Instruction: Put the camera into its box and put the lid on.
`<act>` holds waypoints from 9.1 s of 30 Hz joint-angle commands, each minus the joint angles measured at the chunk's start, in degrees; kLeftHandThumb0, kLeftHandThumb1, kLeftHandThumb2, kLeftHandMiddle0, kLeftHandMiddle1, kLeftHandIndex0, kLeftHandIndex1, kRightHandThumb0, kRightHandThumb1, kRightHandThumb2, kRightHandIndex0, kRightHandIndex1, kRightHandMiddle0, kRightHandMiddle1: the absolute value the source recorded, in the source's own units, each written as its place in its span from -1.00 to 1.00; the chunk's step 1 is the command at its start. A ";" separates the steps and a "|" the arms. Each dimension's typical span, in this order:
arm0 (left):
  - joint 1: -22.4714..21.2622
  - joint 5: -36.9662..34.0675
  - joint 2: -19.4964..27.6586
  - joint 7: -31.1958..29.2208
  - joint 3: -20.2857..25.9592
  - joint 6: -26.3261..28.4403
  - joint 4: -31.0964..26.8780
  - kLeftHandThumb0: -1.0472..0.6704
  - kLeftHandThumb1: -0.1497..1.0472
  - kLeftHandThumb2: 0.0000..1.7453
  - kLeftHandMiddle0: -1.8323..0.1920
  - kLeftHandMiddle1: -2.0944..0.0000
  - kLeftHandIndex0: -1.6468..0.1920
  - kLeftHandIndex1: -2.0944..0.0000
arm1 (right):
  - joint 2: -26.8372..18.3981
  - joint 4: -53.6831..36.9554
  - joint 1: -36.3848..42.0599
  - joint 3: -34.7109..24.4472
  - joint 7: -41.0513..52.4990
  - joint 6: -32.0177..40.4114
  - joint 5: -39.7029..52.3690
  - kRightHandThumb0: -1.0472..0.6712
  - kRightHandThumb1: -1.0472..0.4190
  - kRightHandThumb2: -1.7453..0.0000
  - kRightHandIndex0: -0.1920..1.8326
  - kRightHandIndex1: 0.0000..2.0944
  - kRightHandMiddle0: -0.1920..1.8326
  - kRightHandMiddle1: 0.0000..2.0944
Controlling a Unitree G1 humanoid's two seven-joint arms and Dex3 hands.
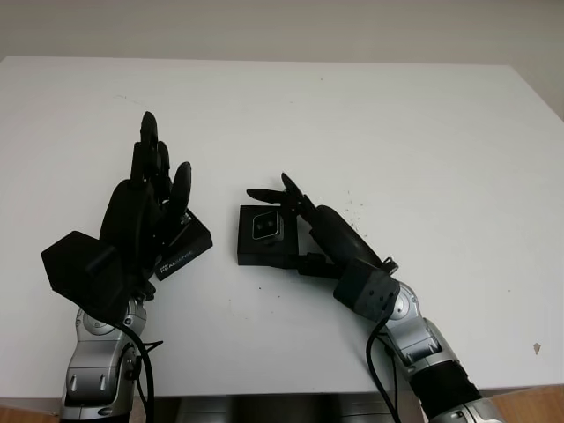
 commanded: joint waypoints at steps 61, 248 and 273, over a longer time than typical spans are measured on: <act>3.81 -1.10 0.19 0.70 0.55 1.16 -5.57 -0.56 1.00 -0.37 0.99 0.95 0.98 0.95 | -23.44 -27.17 8.23 5.31 7.67 3.41 -28.54 -0.81 -1.00 0.39 -0.87 -0.96 -0.78 -0.94; -9.84 -3.62 15.85 1.44 5.83 -23.13 10.93 -0.19 1.00 -0.75 0.49 -0.67 0.57 -0.55 | -0.82 -23.66 6.25 -17.93 1.85 27.61 25.76 -0.65 -1.00 0.49 -0.88 -0.95 -0.87 -0.95; -21.80 -1.51 9.76 -16.08 -3.37 -31.67 34.43 0.01 1.00 -0.58 0.60 -0.79 0.61 -0.63 | -1.56 -23.38 6.37 -19.04 2.20 27.78 25.74 -0.70 -1.00 0.52 -0.87 -0.94 -0.85 -0.94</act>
